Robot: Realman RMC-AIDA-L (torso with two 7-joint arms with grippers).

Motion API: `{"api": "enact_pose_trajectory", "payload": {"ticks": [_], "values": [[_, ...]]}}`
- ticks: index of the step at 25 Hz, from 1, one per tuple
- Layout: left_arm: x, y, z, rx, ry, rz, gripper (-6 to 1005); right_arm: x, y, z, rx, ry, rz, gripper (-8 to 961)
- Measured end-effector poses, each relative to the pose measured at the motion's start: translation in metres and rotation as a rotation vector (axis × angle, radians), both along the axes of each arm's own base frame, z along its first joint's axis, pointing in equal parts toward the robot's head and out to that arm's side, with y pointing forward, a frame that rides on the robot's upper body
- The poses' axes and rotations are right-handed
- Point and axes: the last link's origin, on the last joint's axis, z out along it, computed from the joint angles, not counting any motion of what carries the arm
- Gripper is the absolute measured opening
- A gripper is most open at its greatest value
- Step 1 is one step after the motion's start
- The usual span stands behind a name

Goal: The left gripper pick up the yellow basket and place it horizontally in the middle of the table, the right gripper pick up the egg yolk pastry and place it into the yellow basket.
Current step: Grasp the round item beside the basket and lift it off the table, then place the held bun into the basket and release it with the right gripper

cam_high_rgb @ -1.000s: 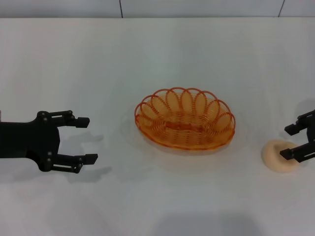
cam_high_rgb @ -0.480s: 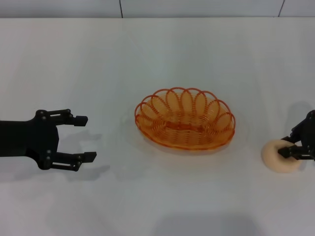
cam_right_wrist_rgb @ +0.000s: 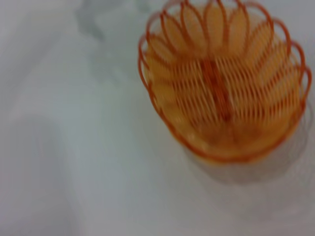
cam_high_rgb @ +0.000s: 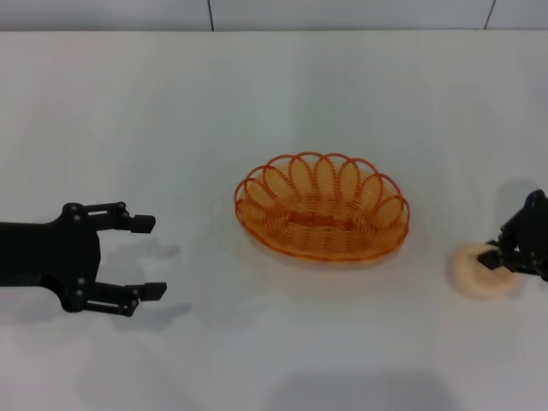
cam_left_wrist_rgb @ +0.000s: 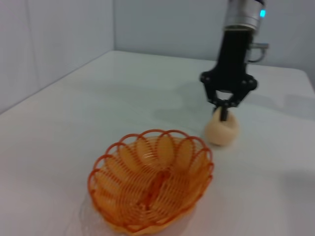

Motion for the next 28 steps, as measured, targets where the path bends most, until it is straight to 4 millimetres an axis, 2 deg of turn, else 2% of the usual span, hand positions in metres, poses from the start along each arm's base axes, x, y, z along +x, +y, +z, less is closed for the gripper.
{"api": "enact_pose_trajectory", "payload": {"ticks": [6,11,15,19,24,28], "values": [[-0.005,-0.005,0.000,0.007,0.001,0.007,869,-0.030,0.002,0.016,0.016,0.126,0.021,42],[-0.007,-0.008,-0.001,0.014,0.000,-0.001,870,-0.062,0.005,0.018,0.026,0.257,0.058,41],[-0.006,-0.008,-0.002,0.011,0.001,-0.005,870,-0.082,0.011,0.005,0.046,0.342,0.074,40],[-0.006,-0.008,-0.003,0.010,0.000,-0.007,869,-0.093,0.018,-0.019,0.064,0.372,0.086,38],[-0.007,-0.009,-0.002,0.014,0.001,-0.002,869,-0.098,0.024,-0.046,0.083,0.346,0.106,37],[-0.008,-0.009,-0.001,0.018,0.005,-0.004,869,-0.099,0.024,-0.058,0.101,0.346,0.112,52]]}}
